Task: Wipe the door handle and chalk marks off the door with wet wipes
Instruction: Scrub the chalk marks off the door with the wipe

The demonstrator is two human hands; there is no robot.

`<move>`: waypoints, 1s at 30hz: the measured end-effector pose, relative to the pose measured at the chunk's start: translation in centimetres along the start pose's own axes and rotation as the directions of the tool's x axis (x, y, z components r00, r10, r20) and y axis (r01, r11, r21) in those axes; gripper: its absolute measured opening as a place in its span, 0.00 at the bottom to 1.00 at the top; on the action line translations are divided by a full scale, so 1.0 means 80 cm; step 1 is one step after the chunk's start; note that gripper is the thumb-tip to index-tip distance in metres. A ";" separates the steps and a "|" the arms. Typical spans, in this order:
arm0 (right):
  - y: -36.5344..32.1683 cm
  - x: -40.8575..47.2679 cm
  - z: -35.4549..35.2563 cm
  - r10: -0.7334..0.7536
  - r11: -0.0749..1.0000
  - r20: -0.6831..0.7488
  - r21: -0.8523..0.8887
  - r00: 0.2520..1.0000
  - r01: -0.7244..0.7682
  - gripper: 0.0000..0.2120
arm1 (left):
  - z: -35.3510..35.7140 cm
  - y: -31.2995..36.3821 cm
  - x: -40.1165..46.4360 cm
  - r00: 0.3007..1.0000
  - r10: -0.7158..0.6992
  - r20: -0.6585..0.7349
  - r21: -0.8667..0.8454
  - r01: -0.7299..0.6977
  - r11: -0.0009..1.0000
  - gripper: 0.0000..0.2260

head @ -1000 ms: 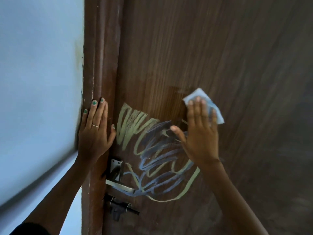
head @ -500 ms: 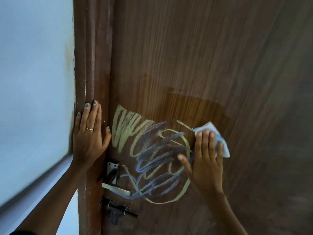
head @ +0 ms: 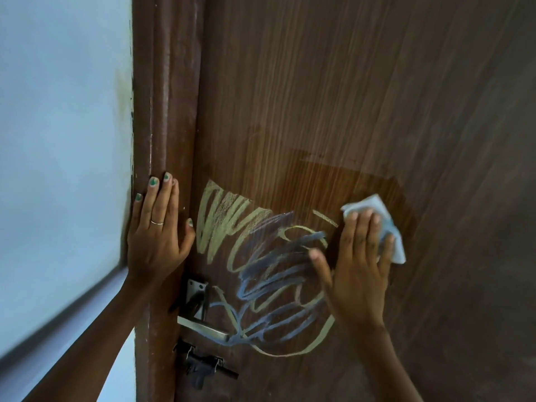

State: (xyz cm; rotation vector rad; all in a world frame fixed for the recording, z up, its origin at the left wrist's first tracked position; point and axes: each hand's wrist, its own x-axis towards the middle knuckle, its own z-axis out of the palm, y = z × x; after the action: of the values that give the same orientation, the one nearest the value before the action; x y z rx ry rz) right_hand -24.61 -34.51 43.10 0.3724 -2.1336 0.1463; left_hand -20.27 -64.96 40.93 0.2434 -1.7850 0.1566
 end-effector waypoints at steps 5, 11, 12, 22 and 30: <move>-0.040 0.014 -0.006 0.114 0.988 -0.007 0.109 0.993 -0.113 0.42 | 0.001 0.000 0.000 1.000 0.009 -0.022 0.019 -0.008 1.000 0.28; -0.084 0.015 0.018 -0.097 0.994 0.078 0.064 0.992 0.092 0.41 | 0.003 -0.002 -0.002 1.000 -0.005 0.001 -0.006 0.005 1.000 0.28; -0.075 0.009 0.019 -0.055 0.997 0.063 0.057 0.997 0.051 0.40 | 0.003 -0.002 -0.001 1.000 -0.006 0.002 -0.011 0.006 1.000 0.28; -0.102 0.007 0.032 -0.086 0.994 0.071 0.068 0.994 0.081 0.42 | 0.002 -0.001 0.000 1.000 -0.006 -0.026 0.004 0.006 1.000 0.26; -0.118 0.008 0.033 0.108 0.987 0.034 0.116 0.994 -0.111 0.42 | 0.002 -0.002 -0.001 1.000 0.001 -0.018 0.006 0.000 1.000 0.26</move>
State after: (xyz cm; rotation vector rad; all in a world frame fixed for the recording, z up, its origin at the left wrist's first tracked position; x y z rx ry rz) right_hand -23.98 -44.22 41.81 0.3269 -2.1794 0.3331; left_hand -20.36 -65.14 40.80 0.2455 -1.7670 0.1644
